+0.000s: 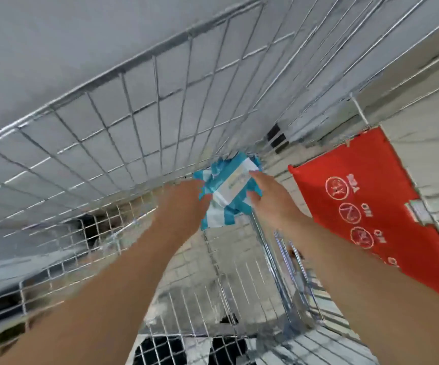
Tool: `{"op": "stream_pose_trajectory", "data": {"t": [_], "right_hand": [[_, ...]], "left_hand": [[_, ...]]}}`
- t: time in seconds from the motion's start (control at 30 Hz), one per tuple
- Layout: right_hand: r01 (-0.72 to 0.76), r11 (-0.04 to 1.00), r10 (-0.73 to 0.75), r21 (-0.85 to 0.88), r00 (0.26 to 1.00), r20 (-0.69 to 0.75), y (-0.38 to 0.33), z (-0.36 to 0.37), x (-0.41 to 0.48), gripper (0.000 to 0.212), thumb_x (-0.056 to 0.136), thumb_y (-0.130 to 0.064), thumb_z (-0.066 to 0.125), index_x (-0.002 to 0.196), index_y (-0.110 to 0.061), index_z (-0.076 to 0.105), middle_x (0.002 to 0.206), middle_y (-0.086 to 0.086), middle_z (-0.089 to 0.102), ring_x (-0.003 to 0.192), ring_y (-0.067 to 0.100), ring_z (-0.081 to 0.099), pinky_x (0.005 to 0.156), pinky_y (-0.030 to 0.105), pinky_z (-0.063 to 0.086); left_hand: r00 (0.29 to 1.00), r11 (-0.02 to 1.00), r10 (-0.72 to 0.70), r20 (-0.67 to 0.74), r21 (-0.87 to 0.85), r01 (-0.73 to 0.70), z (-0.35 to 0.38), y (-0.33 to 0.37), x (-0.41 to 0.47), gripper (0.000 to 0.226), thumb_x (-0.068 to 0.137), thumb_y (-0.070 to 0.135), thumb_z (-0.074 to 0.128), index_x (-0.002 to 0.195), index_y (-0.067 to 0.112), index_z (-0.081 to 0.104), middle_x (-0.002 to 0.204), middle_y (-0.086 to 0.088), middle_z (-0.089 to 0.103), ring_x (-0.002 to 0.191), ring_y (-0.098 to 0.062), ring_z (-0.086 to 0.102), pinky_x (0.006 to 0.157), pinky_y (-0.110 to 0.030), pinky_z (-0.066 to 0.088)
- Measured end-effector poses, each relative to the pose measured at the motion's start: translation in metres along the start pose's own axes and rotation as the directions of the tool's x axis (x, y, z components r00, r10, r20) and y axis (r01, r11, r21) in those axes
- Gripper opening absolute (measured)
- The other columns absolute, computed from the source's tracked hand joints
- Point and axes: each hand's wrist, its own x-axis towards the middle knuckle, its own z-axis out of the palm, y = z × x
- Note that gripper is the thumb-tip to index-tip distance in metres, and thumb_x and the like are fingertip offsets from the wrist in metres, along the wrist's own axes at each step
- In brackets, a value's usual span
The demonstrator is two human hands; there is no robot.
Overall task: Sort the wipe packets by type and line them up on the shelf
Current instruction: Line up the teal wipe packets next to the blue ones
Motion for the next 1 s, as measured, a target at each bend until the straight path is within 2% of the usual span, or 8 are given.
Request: {"op": "stream_pose_trajectory", "data": {"t": [0.13, 0.27, 0.4, 0.5, 0.63, 0.73, 0.87, 1.0], "right_hand": [[0.119, 0.991, -0.121, 0.062, 0.992, 0.020, 0.012, 0.017, 0.014, 0.037, 0.098, -0.006, 0.041, 0.133, -0.012, 0.051, 0.127, 0.010, 0.057, 0.107, 0.018, 0.055, 0.085, 0.020, 0.042], [0.190, 0.963, -0.201, 0.193, 0.979, 0.038, 0.019, 0.028, 0.004, 0.040, 0.095, 0.003, 0.039, 0.126, -0.011, 0.060, 0.125, 0.005, 0.060, 0.111, 0.014, 0.056, 0.089, 0.005, 0.034], [0.270, 0.955, -0.256, 0.121, 0.959, -0.120, 0.018, 0.015, 0.017, 0.041, 0.088, 0.013, 0.045, 0.124, -0.003, 0.058, 0.124, 0.010, 0.057, 0.115, 0.021, 0.051, 0.089, 0.006, 0.032], [0.266, 0.964, -0.266, -0.010, 0.964, 0.023, 0.015, 0.011, 0.037, 0.056, 0.089, 0.007, 0.051, 0.142, -0.006, 0.038, 0.142, 0.005, 0.040, 0.133, 0.018, 0.033, 0.103, 0.010, 0.018], [0.259, 0.949, -0.253, -0.178, 0.966, 0.055, 0.019, 0.023, 0.055, 0.051, 0.085, -0.006, 0.060, 0.134, -0.009, 0.046, 0.124, 0.011, 0.051, 0.117, 0.027, 0.046, 0.094, 0.030, 0.037], [0.217, 0.970, -0.212, -0.108, 0.976, 0.053, 0.016, 0.022, 0.047, 0.030, 0.083, -0.018, 0.068, 0.112, -0.010, 0.063, 0.099, 0.007, 0.063, 0.090, 0.021, 0.057, 0.074, 0.030, 0.042], [0.122, 0.976, -0.146, 0.182, 0.981, 0.125, 0.004, 0.028, 0.020, 0.024, 0.080, -0.017, 0.073, 0.103, -0.011, 0.070, 0.091, 0.000, 0.070, 0.081, 0.014, 0.064, 0.077, 0.031, 0.052], [0.000, 0.915, -0.137, 0.404, 0.940, 0.311, -0.004, 0.037, 0.002, 0.029, 0.091, -0.004, 0.059, 0.119, -0.006, 0.064, 0.106, -0.002, 0.067, 0.094, 0.004, 0.063, 0.083, 0.004, 0.046]], "left_hand": [[0.997, 0.966, -0.073, 0.018, -0.246, 0.075, 0.027, 0.007, 0.026, 0.031, 0.094, 0.035, 0.056, 0.116, 0.015, 0.061, 0.105, -0.005, 0.067, 0.090, -0.021, 0.062, 0.079, -0.036, 0.052], [0.987, 0.932, -0.157, 0.031, -0.326, 0.158, 0.038, 0.001, 0.032, 0.017, 0.087, 0.027, 0.067, 0.099, 0.016, 0.063, 0.087, 0.003, 0.062, 0.066, -0.003, 0.051, 0.053, -0.015, 0.033], [0.957, 0.889, -0.290, 0.028, -0.362, 0.280, 0.041, -0.025, 0.012, 0.015, 0.090, 0.027, 0.064, 0.096, 0.016, 0.057, 0.081, 0.008, 0.058, 0.070, -0.007, 0.053, 0.055, -0.021, 0.037], [0.932, 0.841, -0.359, 0.055, -0.415, 0.348, 0.045, -0.041, -0.006, 0.019, 0.091, 0.028, 0.062, 0.104, 0.016, 0.054, 0.090, 0.004, 0.061, 0.081, -0.017, 0.059, 0.068, -0.033, 0.049], [0.905, 0.694, -0.418, 0.078, -0.616, 0.373, 0.044, -0.047, -0.025, 0.018, 0.095, 0.021, 0.057, 0.112, 0.019, 0.053, 0.100, 0.001, 0.064, 0.089, -0.021, 0.063, 0.072, -0.037, 0.053], [0.896, 0.486, -0.423, 0.132, -0.802, 0.348, 0.043, -0.043, -0.036, 0.015, 0.096, 0.017, 0.054, 0.109, 0.023, 0.057, 0.103, 0.004, 0.068, 0.095, -0.017, 0.065, 0.079, -0.038, 0.055], [0.894, 0.314, -0.409, 0.183, -0.892, 0.326, 0.047, -0.037, -0.042, 0.020, 0.097, 0.015, 0.053, 0.116, 0.016, 0.058, 0.107, 0.001, 0.071, 0.096, -0.017, 0.068, 0.078, -0.032, 0.056], [0.866, 0.235, -0.438, 0.239, -0.900, 0.367, 0.052, -0.043, -0.042, 0.025, 0.096, 0.016, 0.055, 0.121, 0.016, 0.055, 0.112, 0.000, 0.069, 0.101, -0.020, 0.067, 0.083, -0.038, 0.055]]}}
